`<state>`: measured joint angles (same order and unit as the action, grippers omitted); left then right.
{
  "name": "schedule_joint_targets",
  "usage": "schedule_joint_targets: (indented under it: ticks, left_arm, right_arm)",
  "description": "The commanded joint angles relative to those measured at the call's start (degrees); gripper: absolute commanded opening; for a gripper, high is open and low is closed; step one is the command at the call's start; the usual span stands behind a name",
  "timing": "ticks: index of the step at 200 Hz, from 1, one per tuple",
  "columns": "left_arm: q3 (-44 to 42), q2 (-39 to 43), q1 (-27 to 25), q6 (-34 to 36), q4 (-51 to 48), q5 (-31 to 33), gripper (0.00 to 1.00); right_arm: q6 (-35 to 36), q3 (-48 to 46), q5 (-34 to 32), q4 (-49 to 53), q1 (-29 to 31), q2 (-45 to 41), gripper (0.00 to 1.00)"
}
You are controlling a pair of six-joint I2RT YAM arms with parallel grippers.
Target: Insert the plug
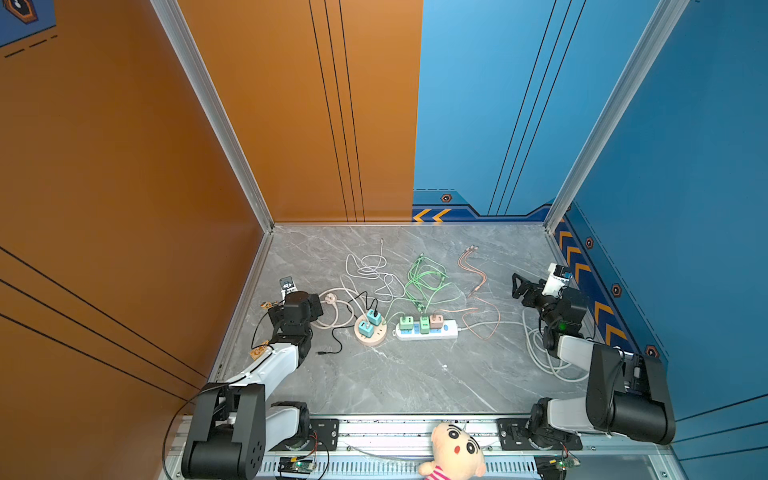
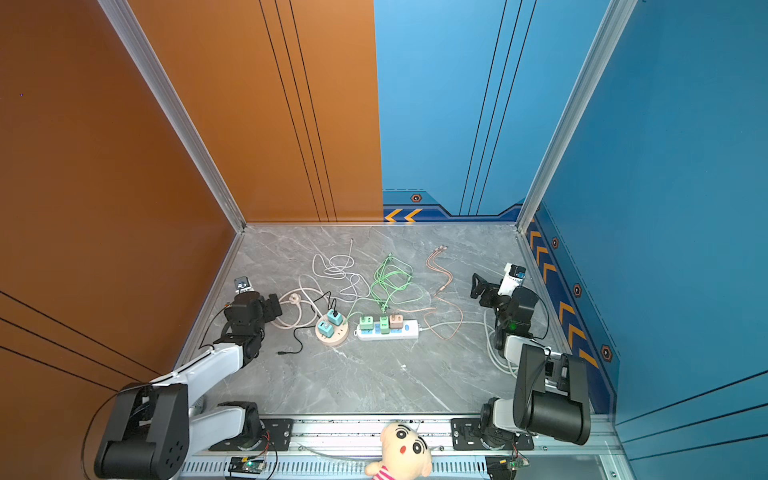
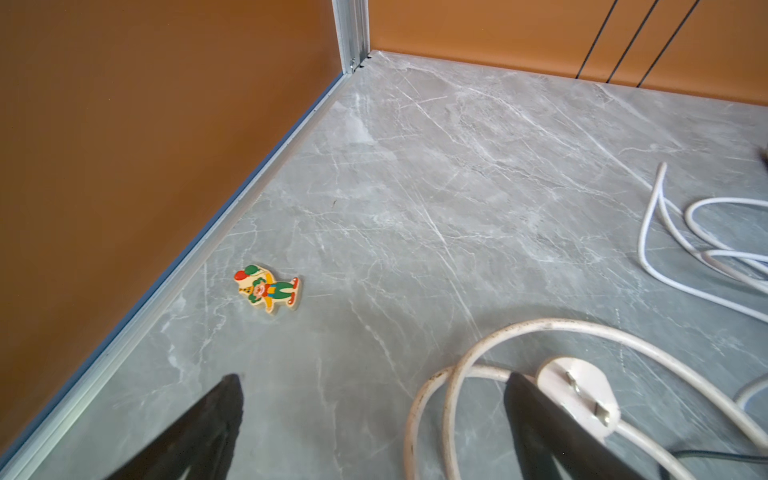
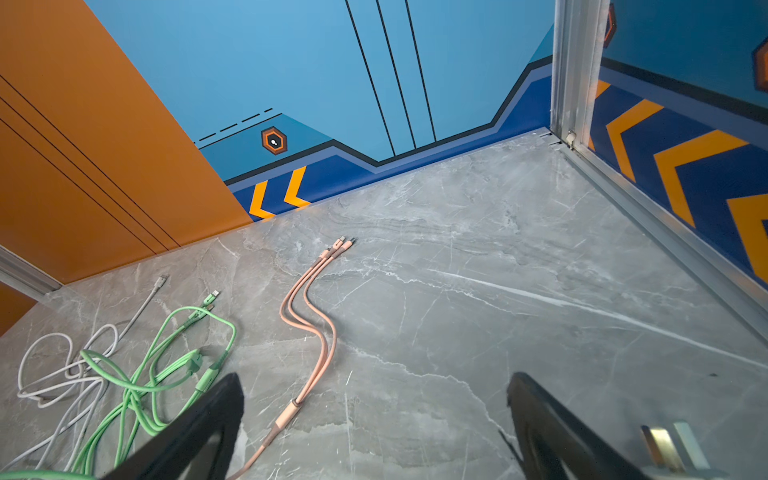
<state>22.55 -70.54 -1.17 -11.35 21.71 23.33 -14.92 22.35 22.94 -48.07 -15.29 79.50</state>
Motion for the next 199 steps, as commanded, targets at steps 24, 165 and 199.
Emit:
schedule_joint_targets:
  ticks: [24, 165, 199]
  left_arm:
    - [1.1, -5.6, 0.3, 1.4, 9.5, -5.1, 0.98]
    - [1.7, -10.0, -4.3, 11.4, 17.7, -5.1, 0.98]
    - [1.2, -10.1, -5.2, 12.8, 18.8, -4.8, 0.98]
  right_arm:
    - [3.3, -4.4, -2.4, -7.0, 3.2, 1.4, 1.00]
    - [14.6, -4.4, -20.1, -10.5, 16.4, 9.0, 1.00]
    - [14.1, -3.7, -21.0, -9.1, 16.3, 9.0, 1.00]
